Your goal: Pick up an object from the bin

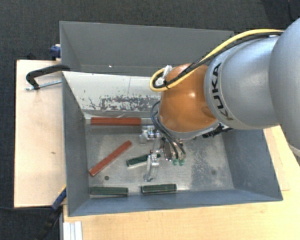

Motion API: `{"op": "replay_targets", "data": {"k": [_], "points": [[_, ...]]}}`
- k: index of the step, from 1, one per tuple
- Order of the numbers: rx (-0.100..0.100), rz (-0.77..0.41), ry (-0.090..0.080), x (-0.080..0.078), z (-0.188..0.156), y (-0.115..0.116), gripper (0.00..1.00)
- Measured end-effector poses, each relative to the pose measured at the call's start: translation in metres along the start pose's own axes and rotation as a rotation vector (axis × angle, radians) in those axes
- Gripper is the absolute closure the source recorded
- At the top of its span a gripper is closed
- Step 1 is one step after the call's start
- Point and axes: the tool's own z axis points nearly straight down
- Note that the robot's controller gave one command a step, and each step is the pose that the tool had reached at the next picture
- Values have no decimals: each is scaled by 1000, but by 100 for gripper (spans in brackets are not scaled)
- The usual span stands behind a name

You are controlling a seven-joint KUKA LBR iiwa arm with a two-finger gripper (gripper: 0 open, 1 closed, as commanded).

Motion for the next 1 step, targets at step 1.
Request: {"op": "replay_targets", "data": {"k": [1], "points": [[0,0,0,0,0,0,0]]}}
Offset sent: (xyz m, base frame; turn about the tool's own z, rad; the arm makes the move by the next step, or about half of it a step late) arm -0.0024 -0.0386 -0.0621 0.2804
